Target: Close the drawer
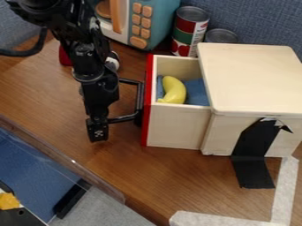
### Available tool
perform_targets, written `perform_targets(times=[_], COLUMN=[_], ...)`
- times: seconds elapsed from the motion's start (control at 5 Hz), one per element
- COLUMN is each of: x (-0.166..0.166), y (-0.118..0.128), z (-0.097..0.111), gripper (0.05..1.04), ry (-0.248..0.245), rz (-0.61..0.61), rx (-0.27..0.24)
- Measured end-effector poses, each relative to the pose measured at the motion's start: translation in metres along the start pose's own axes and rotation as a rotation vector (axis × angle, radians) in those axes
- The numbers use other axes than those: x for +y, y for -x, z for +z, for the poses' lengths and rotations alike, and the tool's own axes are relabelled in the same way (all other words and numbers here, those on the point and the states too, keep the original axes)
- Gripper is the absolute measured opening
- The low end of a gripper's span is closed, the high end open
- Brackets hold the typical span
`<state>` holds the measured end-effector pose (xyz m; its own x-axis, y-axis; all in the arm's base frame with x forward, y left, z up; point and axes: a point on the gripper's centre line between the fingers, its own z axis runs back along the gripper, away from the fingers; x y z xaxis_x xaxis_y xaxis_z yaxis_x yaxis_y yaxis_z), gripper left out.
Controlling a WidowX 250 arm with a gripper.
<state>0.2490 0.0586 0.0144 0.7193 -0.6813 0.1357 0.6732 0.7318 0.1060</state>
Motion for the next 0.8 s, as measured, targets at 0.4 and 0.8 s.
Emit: perform_targets(times=[0.4,0.8], x=[-0.013,-0.023], y=[-0.031,-0.061], z=[-0.005,0.01], gripper=[1.0,1.0], ry=[0.016,0.05], rz=[0.006,0.031], rx=[-0.009,-0.055])
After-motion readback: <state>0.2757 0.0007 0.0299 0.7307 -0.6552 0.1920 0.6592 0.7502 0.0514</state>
